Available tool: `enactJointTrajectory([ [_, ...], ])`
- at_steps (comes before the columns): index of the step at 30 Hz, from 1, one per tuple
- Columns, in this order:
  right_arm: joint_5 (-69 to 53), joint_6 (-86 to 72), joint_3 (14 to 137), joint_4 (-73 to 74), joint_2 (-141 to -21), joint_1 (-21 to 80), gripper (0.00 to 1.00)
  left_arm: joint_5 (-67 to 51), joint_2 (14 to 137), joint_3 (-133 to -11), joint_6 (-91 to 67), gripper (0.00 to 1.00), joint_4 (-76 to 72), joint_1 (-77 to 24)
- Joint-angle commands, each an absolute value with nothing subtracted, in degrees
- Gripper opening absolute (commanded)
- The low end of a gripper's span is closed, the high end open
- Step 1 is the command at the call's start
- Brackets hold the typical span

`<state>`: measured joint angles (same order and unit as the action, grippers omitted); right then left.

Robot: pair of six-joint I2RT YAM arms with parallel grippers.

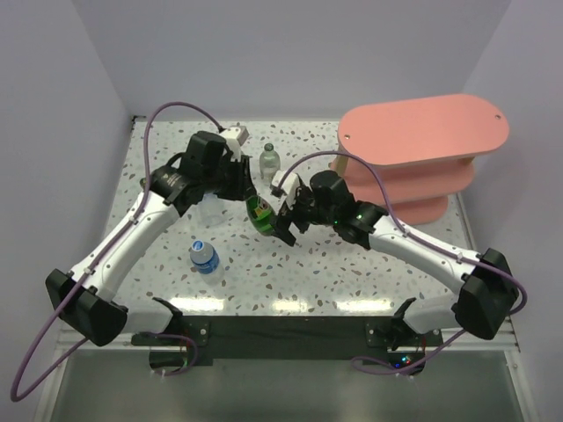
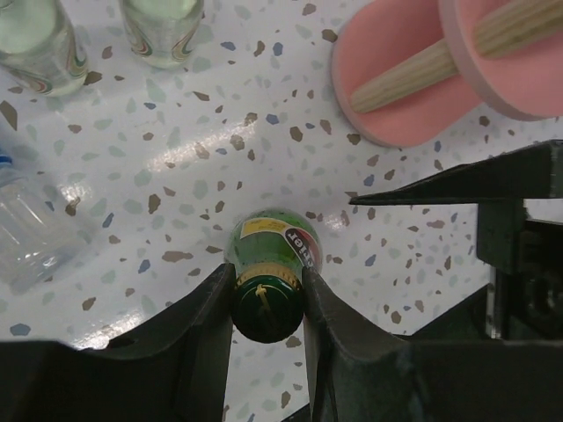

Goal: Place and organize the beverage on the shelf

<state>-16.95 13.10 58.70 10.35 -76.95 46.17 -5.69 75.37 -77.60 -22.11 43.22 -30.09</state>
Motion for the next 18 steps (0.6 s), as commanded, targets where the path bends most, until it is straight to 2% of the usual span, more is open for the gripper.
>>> enactJointTrajectory([
  [1,-9.2,3.2,62.3,0.8,-79.0,48.2,0.99,-13.3,71.3,-83.2,-26.7,0.0,33.1,-30.3],
  [9,-4.8,2.1,64.2,0.3,-83.0,49.0,0.99,-18.0,70.0,-84.8,-28.8,0.0,30.0,-30.4],
  [13,-4.6,1.8,64.2,0.5,-83.9,49.2,0.93,-19.2,69.8,-85.0,-29.6,0.0,29.0,-30.4],
  [16,-4.7,2.0,64.6,0.4,-84.2,49.2,0.78,-19.6,69.5,-85.1,-30.1,0.0,28.4,-30.3],
  [17,-5.4,2.6,64.8,0.5,-84.2,49.1,0.62,-19.8,69.4,-84.9,-30.1,0.0,28.3,-30.4],
  [18,-5.7,2.9,64.9,0.5,-84.2,49.2,0.53,-19.8,69.3,-84.9,-30.2,0.0,28.1,-30.4],
])
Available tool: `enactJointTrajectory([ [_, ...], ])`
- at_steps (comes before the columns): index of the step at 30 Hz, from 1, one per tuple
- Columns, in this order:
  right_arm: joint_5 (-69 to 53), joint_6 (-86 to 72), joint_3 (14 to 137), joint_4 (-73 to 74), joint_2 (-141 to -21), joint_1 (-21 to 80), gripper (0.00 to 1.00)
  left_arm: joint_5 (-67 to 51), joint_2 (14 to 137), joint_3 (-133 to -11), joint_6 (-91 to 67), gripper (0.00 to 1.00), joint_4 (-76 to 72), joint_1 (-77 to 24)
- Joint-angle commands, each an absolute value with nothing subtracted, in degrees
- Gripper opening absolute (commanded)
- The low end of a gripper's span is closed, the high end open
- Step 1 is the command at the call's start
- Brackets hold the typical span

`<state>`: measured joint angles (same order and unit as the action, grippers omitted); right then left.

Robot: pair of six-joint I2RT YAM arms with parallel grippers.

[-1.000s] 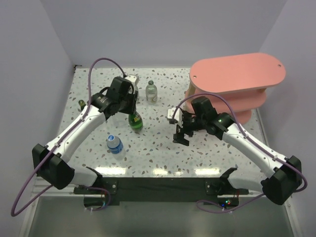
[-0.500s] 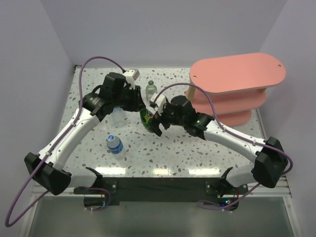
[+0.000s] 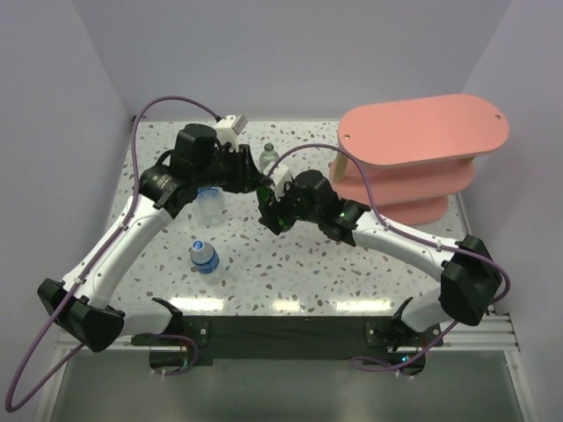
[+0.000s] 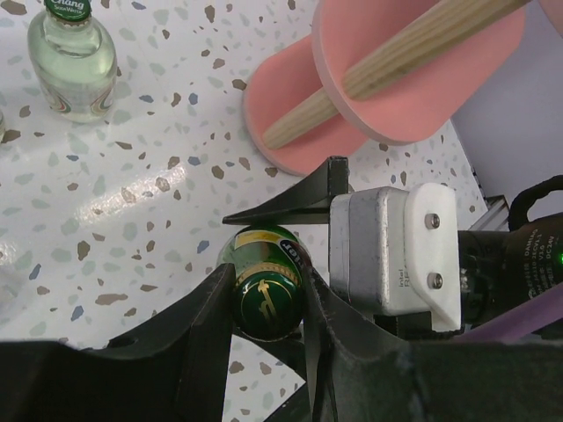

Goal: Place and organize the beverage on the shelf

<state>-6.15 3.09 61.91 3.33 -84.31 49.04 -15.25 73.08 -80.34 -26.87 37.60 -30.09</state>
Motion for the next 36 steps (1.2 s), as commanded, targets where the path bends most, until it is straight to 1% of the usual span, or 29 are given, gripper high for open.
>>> enactJointTrajectory([
  [1,-6.4,3.5,65.2,0.8,-84.2,49.2,0.44,-19.6,69.3,-84.7,-30.3,0.0,28.1,-30.4],
  [2,-8.6,4.1,65.3,1.0,-84.0,49.1,0.26,-19.6,69.3,-84.6,-30.4,0.0,28.0,-30.3],
  [4,-11.2,6.2,65.9,1.7,-83.8,49.2,0.07,-19.7,68.9,-84.4,-30.8,0.0,27.6,-30.4],
  [5,-15.1,7.5,66.3,3.3,-83.8,49.1,0.0,-19.9,68.5,-84.2,-30.8,0.0,27.2,-30.3],
  [6,-17.2,9.5,67.3,5.8,-83.5,49.1,0.0,-20.6,68.1,-83.6,-30.8,0.02,26.0,-30.3],
  [7,-20.3,10.3,67.9,5.8,-83.2,48.9,0.0,-20.6,67.8,-83.2,-31.0,0.1,25.6,-30.3],
  [8,-22.9,11.0,68.5,7.9,-83.0,48.5,0.0,-20.3,66.8,-83.1,-31.3,0.3,25.1,-30.3],
  [9,-27.7,11.5,69.4,8.8,-82.4,47.6,0.0,-20.1,66.4,-82.7,-31.3,0.38,24.5,-30.3],
  [10,-29.7,11.6,69.9,9.9,-82.2,47.0,0.0,-20.0,65.9,-82.2,-31.3,0.46,24.3,-30.3],
  [11,-31.8,11.7,70.2,10.3,-82.1,46.4,0.0,-19.8,65.1,-82.1,-31.4,0.59,24.2,-30.2],
  [12,-35.7,11.8,70.6,10.7,-81.8,45.3,0.0,-19.6,64.8,-81.9,-31.6,0.64,24.1,-30.3],
  [13,-36.5,11.4,70.9,11.1,-81.4,44.7,0.0,-19.4,64.5,-81.7,-31.6,0.68,24.0,-30.3],
  [14,-37.2,11.1,70.9,11.2,-81.1,44.5,0.0,-19.4,64.1,-81.5,-31.6,0.76,23.8,-30.2],
  [17,-39.5,10.5,71.1,11.6,-80.2,43.1,0.0,-19.5,63.3,-81.3,-32.0,0.85,22.7,-30.3],
  [21,-42.7,9.9,71.1,12.1,-78.1,41.3,0.0,-18.1,62.7,-83.1,-30.9,0.93,23.4,-30.3],
  [26,-45.9,10.6,72.5,14.8,-74.3,39.6,0.0,-12.7,59.9,-85.6,-27.7,1.0,23.6,-30.2],
  [32,-47.2,11.7,76.5,17.4,-68.8,37.1,0.0,-7.0,56.5,-85.5,-22.9,1.0,23.8,-30.1],
  [36,-48.5,8.9,81.7,17.4,-65.9,31.7,0.0,-1.4,52.8,-81.3,-20.4,1.0,22.2,-30.2],
])
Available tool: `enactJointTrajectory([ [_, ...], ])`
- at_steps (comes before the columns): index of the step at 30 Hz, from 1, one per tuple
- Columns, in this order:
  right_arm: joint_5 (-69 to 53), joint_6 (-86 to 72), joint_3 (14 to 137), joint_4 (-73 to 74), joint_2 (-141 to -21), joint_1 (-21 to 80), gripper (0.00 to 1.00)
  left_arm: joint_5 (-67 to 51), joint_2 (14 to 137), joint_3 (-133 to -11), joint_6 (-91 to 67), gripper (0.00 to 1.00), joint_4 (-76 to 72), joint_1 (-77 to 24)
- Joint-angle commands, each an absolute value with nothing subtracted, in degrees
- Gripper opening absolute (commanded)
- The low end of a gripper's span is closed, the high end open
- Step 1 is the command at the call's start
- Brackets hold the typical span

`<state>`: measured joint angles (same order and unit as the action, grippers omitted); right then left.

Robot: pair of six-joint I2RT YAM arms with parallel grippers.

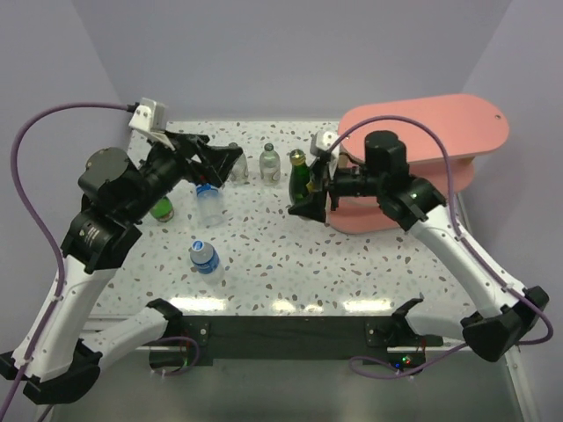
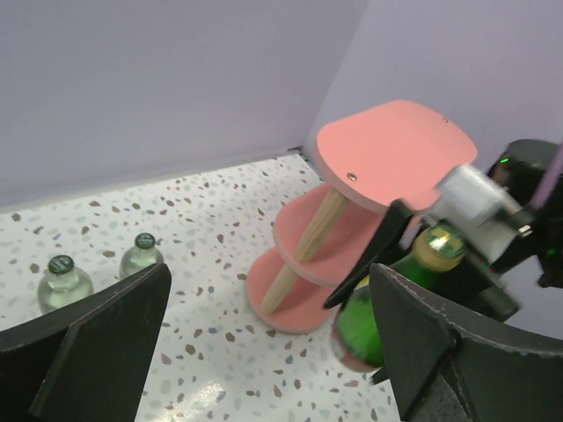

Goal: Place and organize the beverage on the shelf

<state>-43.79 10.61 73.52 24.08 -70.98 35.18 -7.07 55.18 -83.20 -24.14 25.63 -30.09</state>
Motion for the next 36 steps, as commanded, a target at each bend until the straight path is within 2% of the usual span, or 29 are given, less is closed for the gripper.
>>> enactJointTrajectory([
  [1,-48.5,7.4,82.5,16.8,-65.0,30.4,0.0,-0.2,52.0,-79.1,-20.0,1.0,21.6,-30.1],
  [9,-44.2,-1.9,90.7,14.0,-62.3,14.4,0.0,5.9,49.1,-73.1,-18.4,1.0,20.7,-30.2],
  [21,-20.1,-2.7,100.5,21.0,-68.5,-4.2,0.0,6.8,50.1,-68.9,-16.3,1.0,20.4,-30.2],
  [29,-17.5,-6.1,108.3,22.8,-79.0,-16.7,0.0,7.7,49.9,-66.8,-15.4,1.0,19.8,-30.2],
  [36,-18.6,-5.3,109.8,20.6,-83.3,-21.5,0.0,7.5,50.3,-65.8,-15.5,1.0,18.9,-30.2],
])
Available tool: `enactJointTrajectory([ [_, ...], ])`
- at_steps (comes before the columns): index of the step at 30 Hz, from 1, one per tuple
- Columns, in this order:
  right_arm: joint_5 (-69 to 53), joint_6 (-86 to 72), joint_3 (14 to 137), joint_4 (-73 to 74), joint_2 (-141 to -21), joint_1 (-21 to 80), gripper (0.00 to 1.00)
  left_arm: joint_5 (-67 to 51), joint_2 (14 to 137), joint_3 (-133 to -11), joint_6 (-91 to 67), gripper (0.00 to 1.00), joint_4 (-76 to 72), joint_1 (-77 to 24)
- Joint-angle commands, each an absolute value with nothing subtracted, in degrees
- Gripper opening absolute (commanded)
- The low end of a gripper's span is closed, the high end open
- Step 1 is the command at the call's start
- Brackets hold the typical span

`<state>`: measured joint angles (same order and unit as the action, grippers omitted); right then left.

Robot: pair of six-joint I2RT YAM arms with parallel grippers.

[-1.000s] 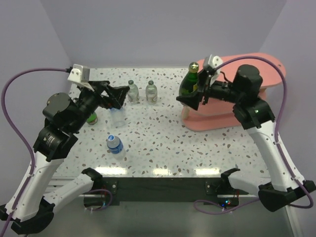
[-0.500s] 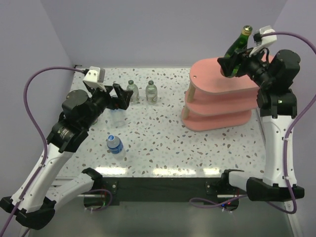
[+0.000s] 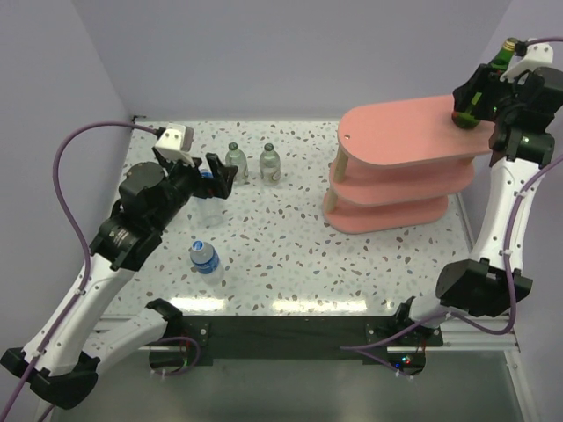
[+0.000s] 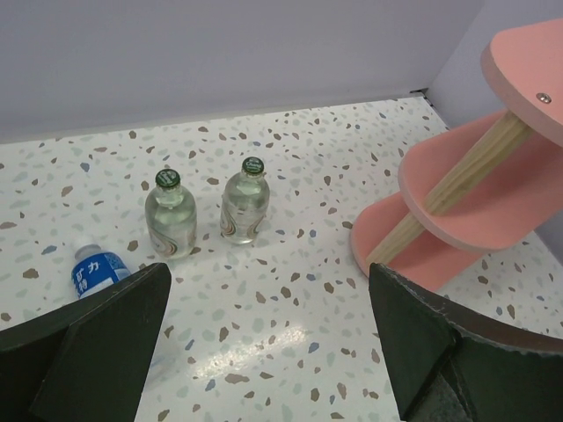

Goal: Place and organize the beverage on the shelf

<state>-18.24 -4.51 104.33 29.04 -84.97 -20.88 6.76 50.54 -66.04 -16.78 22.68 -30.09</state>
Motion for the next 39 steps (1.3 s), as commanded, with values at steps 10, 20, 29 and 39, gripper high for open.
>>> enactJointTrajectory([
  [10,-19.2,-3.5,107.7,13.9,-87.9,-22.7,0.0,7.2,49.3,-65.2,-16.6,1.0,19.2,-30.2],
  [20,-20.4,-0.4,103.5,11.0,-87.9,-22.7,0.08,7.6,48.5,-64.7,-17.0,1.0,19.6,-30.1],
  [29,-23.6,2.5,101.2,12.9,-86.0,-22.7,0.23,7.0,49.1,-64.7,-16.9,1.0,19.2,-30.2],
  [39,-23.2,1.3,101.3,14.6,-85.3,-22.7,0.3,6.9,48.6,-64.5,-17.0,1.0,19.2,-30.2],
])
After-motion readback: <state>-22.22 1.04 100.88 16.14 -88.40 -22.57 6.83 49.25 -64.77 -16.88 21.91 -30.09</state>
